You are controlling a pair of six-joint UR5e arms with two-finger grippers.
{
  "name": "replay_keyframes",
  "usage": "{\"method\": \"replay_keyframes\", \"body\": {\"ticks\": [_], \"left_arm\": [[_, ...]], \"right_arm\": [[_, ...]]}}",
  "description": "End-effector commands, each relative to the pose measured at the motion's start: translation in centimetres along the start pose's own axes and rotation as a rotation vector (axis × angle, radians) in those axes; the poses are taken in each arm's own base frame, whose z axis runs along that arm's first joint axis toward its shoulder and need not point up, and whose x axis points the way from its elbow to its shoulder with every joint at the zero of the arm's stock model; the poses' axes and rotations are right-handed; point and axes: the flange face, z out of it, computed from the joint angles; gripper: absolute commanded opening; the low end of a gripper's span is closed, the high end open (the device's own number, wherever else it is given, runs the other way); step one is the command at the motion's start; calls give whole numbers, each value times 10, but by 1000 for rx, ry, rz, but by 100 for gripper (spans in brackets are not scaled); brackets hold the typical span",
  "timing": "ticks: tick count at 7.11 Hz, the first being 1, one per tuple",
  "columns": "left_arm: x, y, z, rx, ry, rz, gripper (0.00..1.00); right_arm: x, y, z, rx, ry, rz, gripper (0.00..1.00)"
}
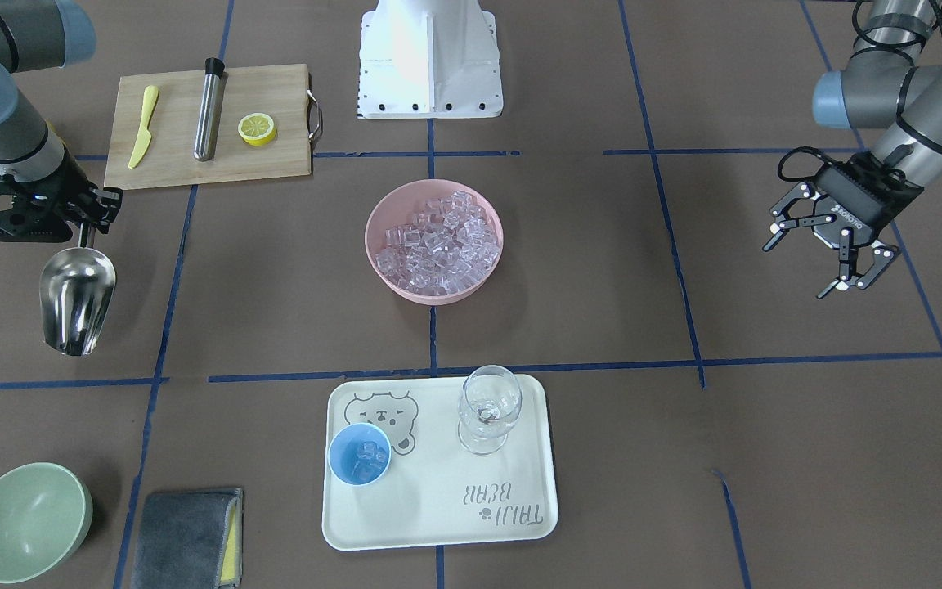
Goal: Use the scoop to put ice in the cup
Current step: 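Lower the scoop onto the table and open the right gripper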
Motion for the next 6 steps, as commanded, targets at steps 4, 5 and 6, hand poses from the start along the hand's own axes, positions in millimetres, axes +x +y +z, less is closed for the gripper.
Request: {"method": "replay_keyframes", "body": {"ticks": [4,5,6], "left_arm": [[0,9,-18,3,-32,-16,100],[0,3,-18,12,-34,-7,100],[0,4,-17,9,-29,-14,100]], "right_arm": [[-6,1,26,-25,3,-17,0],[-6,1,26,-26,4,-16,0],[-6,0,27,-27,5,-14,0]]}}
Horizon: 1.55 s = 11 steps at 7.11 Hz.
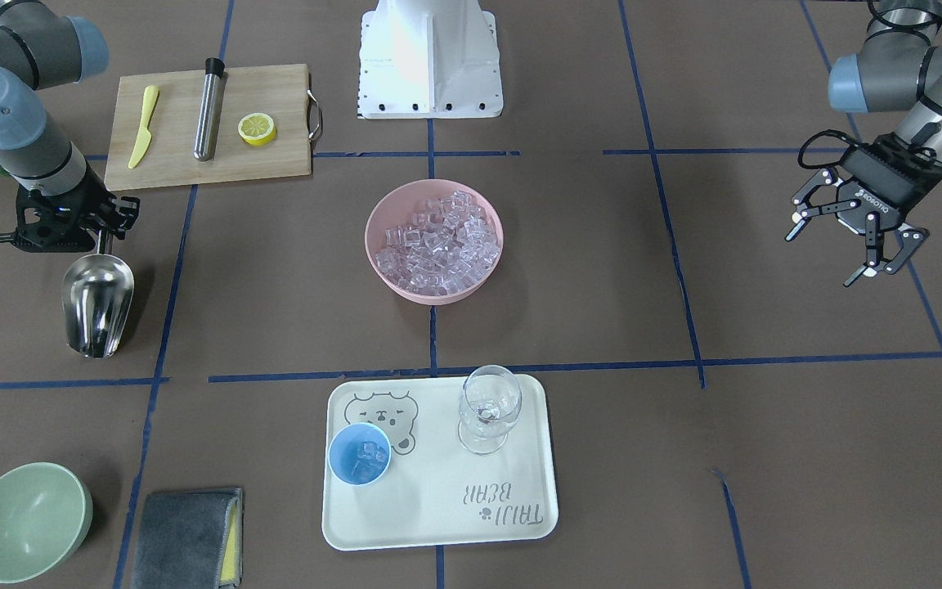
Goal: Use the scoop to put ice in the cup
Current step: 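Lower the scoop onto the table and open the right gripper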
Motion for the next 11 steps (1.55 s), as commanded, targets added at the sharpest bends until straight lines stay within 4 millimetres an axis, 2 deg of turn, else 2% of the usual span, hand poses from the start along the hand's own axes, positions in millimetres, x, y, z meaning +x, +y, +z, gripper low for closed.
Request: {"method": "replay_keyframes", "body": {"ticks": [1,2,3,4,5,6,7,8,9,10,11], "left_arm": [[2,2,-1,-2,12,-4,100],[3,-3,-5,9,8,3,100],[3,0,-12,11,6,0,100],[1,16,-20,-6,-11,-10,100],[2,18,-25,-6,-13,-13,100],[-4,41,-28,-51,-23,-52,100],[-27,48,-42,-105,-70,-127,100],[-53,60,-57,-160,-122,-211,100],[-72,46,-71,-126,-215,-209,100],[-91,58,-104,-115,-298,-240,100],[-93,66,-100,-148,-248,-282,100]], "right_arm": [[0,0,1,-3,1,-3,3],[1,0,2,-3,2,7,46],[0,-1,1,-1,0,7,61],[-1,-1,0,2,-1,10,100],[-3,-1,-4,9,-9,5,100],[-12,1,-23,31,-38,-10,100],[-2,-9,-62,88,-79,14,100],[26,-21,-90,82,-137,75,100],[49,-29,-103,83,-162,64,100],[78,-43,-110,113,-146,42,100],[105,-54,-115,120,-124,37,100]]}}
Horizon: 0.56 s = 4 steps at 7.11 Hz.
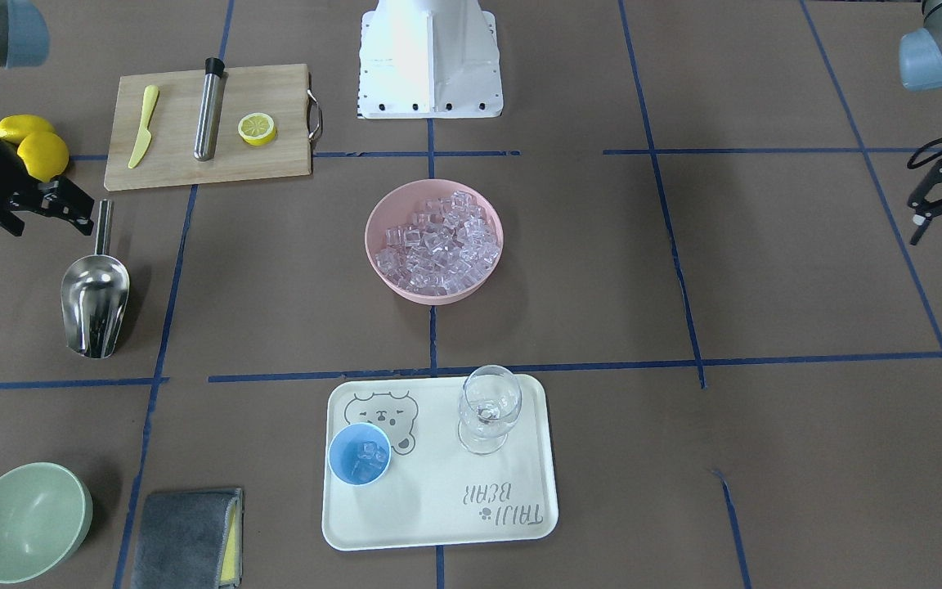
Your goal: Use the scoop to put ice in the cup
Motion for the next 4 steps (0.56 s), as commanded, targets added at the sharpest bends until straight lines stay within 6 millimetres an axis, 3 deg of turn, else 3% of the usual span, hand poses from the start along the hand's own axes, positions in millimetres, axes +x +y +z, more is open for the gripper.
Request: {"method": "replay_keyframes", "body": {"ticks": [1,2,3,4], "left_arm": [[-29,8,-10,-115,22,-136,100],[-53,5,-25,-180,40,-251,100],[-64,12,-29,-253,77,-349,100],[-76,24,-38,-297,95,-438,100]], "right_arm": [[68,-30,-30,33,41,-31,100],[87,-38,-35,29,59,-68,100],[109,-53,-36,39,65,-68,100],[113,-56,-38,40,63,-68,100]]}}
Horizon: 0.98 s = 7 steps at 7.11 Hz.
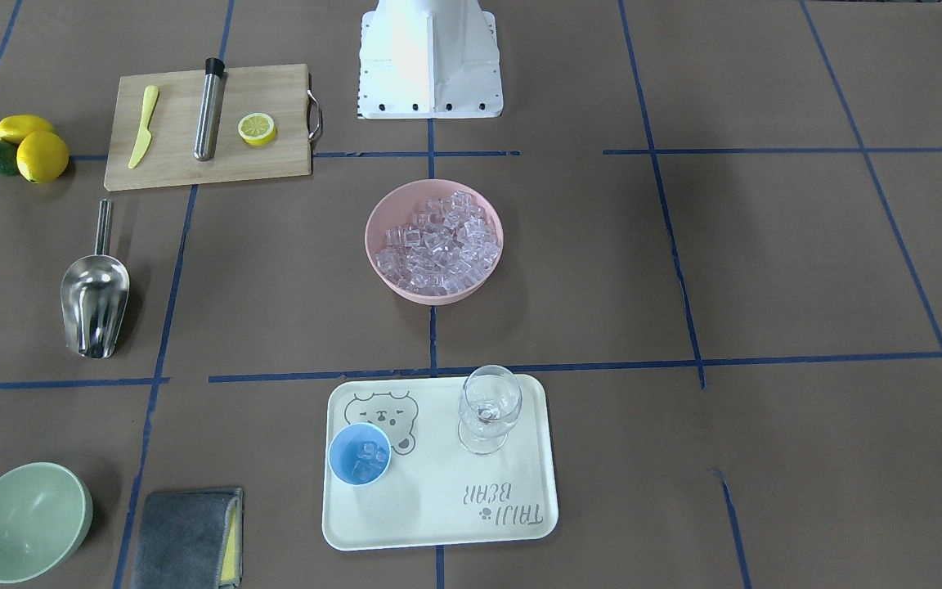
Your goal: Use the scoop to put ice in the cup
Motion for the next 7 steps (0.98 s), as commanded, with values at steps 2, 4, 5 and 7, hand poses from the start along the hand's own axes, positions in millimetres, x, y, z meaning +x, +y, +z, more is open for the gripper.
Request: {"method": "replay_keyframes", "body": {"ticks": [2,4,5,7], "left_arm": [[-21,11,-6,-210,91,-267,100],[-29,29,7,-222,91,-274,100],[-34,25,10,-207,67,-262,100],[-51,25,30,-269,76,-312,100]], "right_arm": [[28,-10,-4,11,8,17,100],[26,-16,-4,26,5,15,100],[28,-16,-2,31,10,16,100],[41,-10,-3,25,5,35,100]]}}
